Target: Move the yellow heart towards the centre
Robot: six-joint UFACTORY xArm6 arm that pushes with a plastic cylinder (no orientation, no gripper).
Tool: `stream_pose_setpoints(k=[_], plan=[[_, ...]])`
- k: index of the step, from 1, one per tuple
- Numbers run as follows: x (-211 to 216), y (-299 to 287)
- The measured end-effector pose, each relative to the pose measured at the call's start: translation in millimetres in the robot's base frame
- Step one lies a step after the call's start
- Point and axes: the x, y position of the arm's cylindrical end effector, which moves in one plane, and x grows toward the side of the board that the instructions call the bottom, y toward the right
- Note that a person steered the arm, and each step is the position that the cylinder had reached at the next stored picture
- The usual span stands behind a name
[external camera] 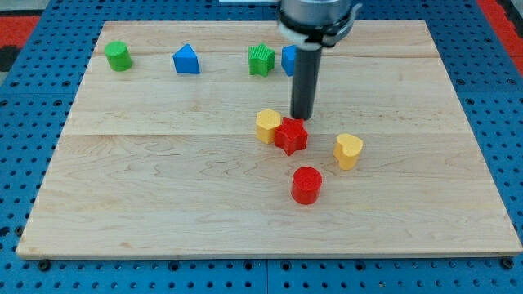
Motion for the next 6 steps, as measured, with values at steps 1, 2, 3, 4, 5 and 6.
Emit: stream_pose_setpoints(k=[1, 2, 3, 4, 5, 6], plan=[[51, -23], [69, -32], [52, 7], [63, 15], [89, 49], [82, 115]])
